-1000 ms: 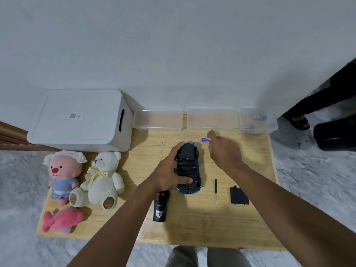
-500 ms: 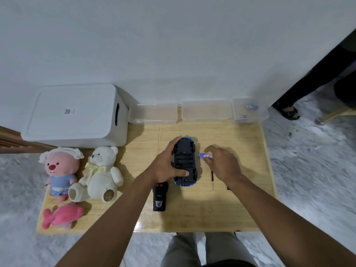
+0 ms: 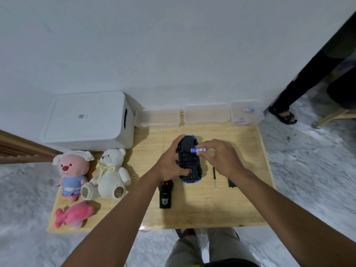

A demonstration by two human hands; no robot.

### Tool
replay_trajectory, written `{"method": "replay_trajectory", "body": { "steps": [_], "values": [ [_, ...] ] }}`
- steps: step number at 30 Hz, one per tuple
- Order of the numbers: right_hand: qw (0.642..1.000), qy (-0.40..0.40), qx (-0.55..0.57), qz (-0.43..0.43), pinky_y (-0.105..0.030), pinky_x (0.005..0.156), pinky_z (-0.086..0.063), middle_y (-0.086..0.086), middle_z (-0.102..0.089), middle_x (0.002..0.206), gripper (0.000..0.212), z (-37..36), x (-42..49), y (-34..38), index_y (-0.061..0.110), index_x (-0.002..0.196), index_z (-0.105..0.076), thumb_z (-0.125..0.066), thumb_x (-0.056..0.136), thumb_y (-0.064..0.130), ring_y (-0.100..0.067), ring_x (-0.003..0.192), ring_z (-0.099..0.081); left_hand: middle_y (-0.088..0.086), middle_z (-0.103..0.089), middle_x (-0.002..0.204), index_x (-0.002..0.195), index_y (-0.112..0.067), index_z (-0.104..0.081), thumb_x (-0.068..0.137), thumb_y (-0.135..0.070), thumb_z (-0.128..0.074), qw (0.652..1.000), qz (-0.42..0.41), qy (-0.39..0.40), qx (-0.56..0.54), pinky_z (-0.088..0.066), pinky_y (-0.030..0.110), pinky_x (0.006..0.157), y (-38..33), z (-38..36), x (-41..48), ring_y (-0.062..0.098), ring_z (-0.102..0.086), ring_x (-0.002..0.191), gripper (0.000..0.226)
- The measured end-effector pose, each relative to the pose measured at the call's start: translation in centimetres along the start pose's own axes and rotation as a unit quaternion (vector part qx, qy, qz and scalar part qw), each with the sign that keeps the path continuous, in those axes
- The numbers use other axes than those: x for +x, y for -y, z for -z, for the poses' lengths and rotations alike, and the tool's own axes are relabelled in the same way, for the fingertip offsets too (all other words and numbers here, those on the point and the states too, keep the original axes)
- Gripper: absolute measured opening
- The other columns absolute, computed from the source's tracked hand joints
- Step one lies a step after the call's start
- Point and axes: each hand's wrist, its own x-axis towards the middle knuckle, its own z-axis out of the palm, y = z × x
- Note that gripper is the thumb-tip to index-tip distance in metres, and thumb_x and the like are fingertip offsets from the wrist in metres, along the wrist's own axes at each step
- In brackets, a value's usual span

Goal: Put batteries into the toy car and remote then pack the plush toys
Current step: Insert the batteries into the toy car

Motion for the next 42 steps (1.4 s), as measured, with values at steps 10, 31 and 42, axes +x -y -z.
{"method": "replay_trajectory", "body": {
  "steps": [10, 31, 42],
  "values": [
    [0.989, -0.108, 0.075, -0.062, -0.023, 0.073, -0.049, 0.013, -0.069, 0.076, 0.026, -0.1, -0.8, 4.7, 0.029, 0.085, -0.069, -0.090, 0.070, 0.034, -0.004, 0.081, -0.064, -0.021, -0.054, 0.135, 0.160, -0.042, -0.018, 0.072, 0.000, -0.086, 0.998, -0.046, -0.032, -0.006, -0.055, 0.013, 0.081, -2.1, -0.2, -1.5, -0.009, -0.057, 0.116, 0.118],
    [0.959, -0.249, 0.096, -0.094, -0.011, 0.069, -0.039, 0.013, -0.070, 0.091, 0.021, -1.6, -2.9, 6.8, 0.022, 0.084, -0.074, -0.088, 0.074, 0.034, -0.009, 0.084, -0.063, -0.015, -0.050, 0.143, 0.160, -0.048, -0.015, 0.078, -0.003, -0.083, 0.994, -0.081, -0.062, -0.042, -0.056, 0.016, 0.080, -3.2, -0.3, -2.4, -0.009, -0.067, 0.097, 0.116],
    [0.965, -0.241, 0.085, -0.053, -0.026, 0.075, -0.049, 0.009, -0.072, 0.093, 0.004, -0.6, -2.6, 7.0, 0.023, 0.083, -0.077, -0.079, 0.085, 0.026, -0.011, 0.086, -0.065, -0.025, -0.047, 0.145, 0.161, -0.048, -0.008, 0.081, -0.002, -0.081, 0.994, -0.095, -0.044, -0.022, -0.056, 0.027, 0.096, -3.9, 0.4, -2.8, 0.004, -0.068, 0.112, 0.118]
  ]
}}
